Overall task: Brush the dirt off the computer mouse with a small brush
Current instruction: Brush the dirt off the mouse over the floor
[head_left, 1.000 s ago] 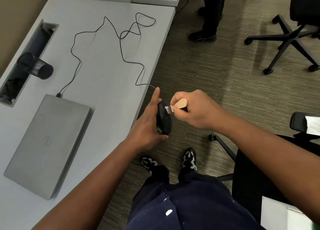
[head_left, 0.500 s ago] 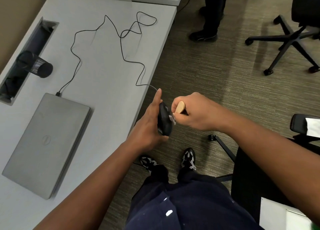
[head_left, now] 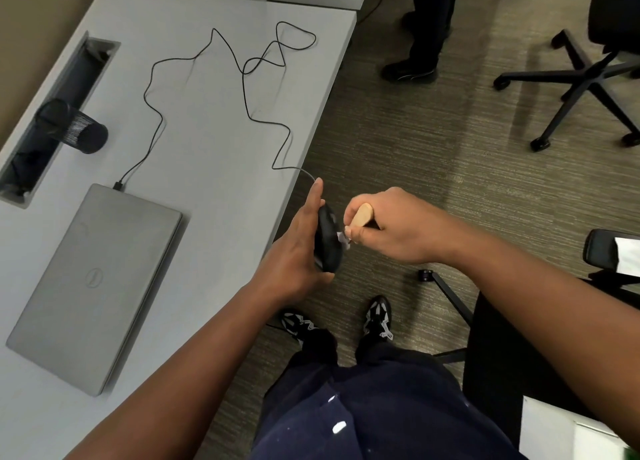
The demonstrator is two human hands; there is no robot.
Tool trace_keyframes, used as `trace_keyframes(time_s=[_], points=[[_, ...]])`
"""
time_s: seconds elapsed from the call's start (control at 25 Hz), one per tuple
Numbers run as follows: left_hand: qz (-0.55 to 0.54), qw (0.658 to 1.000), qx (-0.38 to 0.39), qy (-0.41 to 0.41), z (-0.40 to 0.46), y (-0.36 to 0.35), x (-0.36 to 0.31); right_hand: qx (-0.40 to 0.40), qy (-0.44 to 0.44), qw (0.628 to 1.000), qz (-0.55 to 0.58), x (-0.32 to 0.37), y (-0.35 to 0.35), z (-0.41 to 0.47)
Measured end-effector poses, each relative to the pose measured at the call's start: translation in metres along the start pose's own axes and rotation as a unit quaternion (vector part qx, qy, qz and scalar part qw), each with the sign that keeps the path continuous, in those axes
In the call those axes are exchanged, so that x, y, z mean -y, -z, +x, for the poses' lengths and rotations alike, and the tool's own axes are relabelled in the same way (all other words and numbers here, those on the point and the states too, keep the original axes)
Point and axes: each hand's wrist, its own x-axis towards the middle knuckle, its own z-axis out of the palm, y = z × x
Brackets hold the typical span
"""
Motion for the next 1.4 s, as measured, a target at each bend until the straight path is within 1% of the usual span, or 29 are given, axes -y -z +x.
trace_keyframes(time_s=[0.12, 0.16, 0.24, 0.36, 0.48, 0.52, 0.56, 0.6, 0.68, 0.76, 0.84, 0.88, 1.0, 1.04, 1.08, 1.2, 1.24, 1.32, 1.4], points=[[-0.008, 1.000, 0.003, -0.003, 0.001, -0.001, 0.000, -0.093, -0.003, 0.995, 0.039, 0.000, 0.000, 0.002], [-0.010, 1.000, 0.003, -0.005, 0.001, -0.001, 0.000, -0.106, -0.004, 0.993, 0.042, 0.000, -0.002, 0.004], [-0.008, 1.000, 0.001, -0.007, 0.002, -0.002, -0.001, -0.092, -0.011, 0.995, 0.036, 0.000, -0.008, 0.007], [-0.012, 1.000, 0.001, -0.005, 0.000, -0.002, 0.003, -0.051, -0.017, 0.998, 0.033, 0.000, -0.009, 0.004], [-0.012, 1.000, 0.002, -0.003, -0.003, -0.003, 0.004, 0.008, -0.019, 1.000, 0.021, -0.001, -0.005, -0.002], [-0.014, 1.000, -0.001, -0.003, -0.003, -0.003, 0.004, 0.015, -0.017, 1.000, 0.016, -0.002, -0.004, -0.003], [-0.017, 1.000, -0.004, -0.003, -0.004, -0.003, 0.004, 0.003, -0.014, 1.000, 0.017, -0.003, -0.002, -0.003], [-0.020, 1.000, -0.006, -0.002, -0.004, -0.002, 0.004, -0.026, -0.012, 0.999, 0.030, -0.004, 0.001, -0.003], [-0.029, 0.999, -0.012, -0.001, -0.003, -0.001, 0.004, -0.099, -0.011, 0.991, 0.085, -0.007, 0.004, -0.001], [-0.039, 0.999, -0.018, -0.001, -0.002, -0.001, 0.003, -0.133, -0.012, 0.980, 0.147, -0.009, 0.004, 0.001], [-0.044, 0.999, -0.022, 0.003, -0.002, 0.000, 0.001, -0.132, -0.014, 0.976, 0.172, -0.010, 0.000, 0.003], [-0.045, 0.999, -0.025, 0.005, -0.002, 0.000, 0.001, -0.116, -0.017, 0.979, 0.165, -0.010, -0.001, 0.002], [-0.049, 0.998, -0.041, 0.008, -0.004, -0.001, 0.005, -0.029, -0.028, 0.993, 0.112, -0.012, -0.002, -0.003], [-0.049, 0.998, -0.042, 0.007, -0.005, -0.001, 0.006, -0.019, -0.030, 0.994, 0.099, -0.013, -0.001, -0.004], [-0.047, 0.998, -0.042, 0.006, -0.005, -0.001, 0.006, -0.030, -0.031, 0.994, 0.098, -0.015, -0.001, -0.005], [-0.028, 0.999, -0.039, 0.001, -0.004, 0.001, 0.003, -0.124, -0.010, 0.983, 0.133, -0.017, -0.002, -0.001], [-0.024, 0.999, -0.036, -0.003, -0.004, 0.002, 0.000, -0.140, 0.001, 0.979, 0.146, -0.017, -0.003, 0.000], [-0.021, 0.999, -0.034, -0.005, -0.003, 0.004, -0.003, -0.124, 0.005, 0.980, 0.158, -0.017, -0.007, 0.002], [-0.012, 0.999, -0.029, -0.006, -0.003, 0.004, -0.004, -0.073, -0.012, 0.988, 0.136, -0.017, -0.009, 0.002]])
